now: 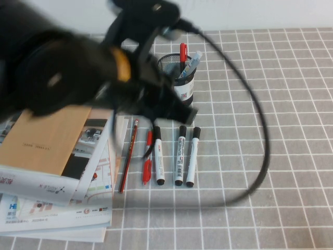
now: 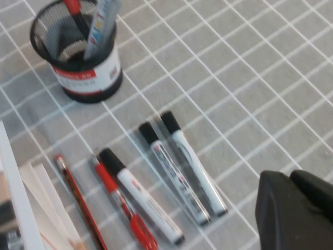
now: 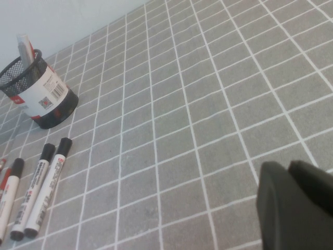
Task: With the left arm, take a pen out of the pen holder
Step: 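Take a marker out of the pen holder and lay it on the table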
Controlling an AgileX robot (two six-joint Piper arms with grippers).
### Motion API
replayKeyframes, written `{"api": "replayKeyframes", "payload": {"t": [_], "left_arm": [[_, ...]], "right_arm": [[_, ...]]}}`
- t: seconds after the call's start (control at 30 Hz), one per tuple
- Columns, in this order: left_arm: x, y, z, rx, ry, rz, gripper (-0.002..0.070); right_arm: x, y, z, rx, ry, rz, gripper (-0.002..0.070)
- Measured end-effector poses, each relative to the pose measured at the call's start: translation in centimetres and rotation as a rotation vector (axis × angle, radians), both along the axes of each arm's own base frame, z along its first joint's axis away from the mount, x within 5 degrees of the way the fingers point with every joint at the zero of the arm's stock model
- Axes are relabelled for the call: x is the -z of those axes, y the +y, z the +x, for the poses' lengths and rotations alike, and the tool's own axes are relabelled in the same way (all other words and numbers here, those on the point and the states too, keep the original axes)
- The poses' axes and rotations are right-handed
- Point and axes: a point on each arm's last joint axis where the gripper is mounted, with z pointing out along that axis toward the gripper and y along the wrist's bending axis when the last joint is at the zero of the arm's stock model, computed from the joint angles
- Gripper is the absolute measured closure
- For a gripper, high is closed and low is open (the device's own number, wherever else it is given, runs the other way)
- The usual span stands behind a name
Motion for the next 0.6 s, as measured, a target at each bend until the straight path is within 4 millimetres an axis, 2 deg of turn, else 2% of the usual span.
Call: {"api": "replayKeyframes", "payload": {"t": [0.13, 0.37, 0.53, 0.6], "left_arm": [[0.1, 3.2, -3.9, -0.023, -0.016, -0.063, 0.0675], [3.4, 8.5, -9.0, -0.082, 0.056, -0.117, 0.0675], [5.6, 11.4, -11.8, -0.108, 0.144, -0.102, 0.0675], [5.6, 12.2, -12.5, -0.123, 0.159, -0.11, 0.0675]], "right_arm": [[0.0, 0.0, 0.0, 0.0, 0.0, 0.002, 0.0689], [0.0, 0.0, 0.0, 0.0, 0.0, 0.004, 0.0689], [0.0, 0.0, 0.0, 0.0, 0.0, 0.004, 0.0689], [0.0, 0.0, 0.0, 0.0, 0.0, 0.004, 0.0689]]}}
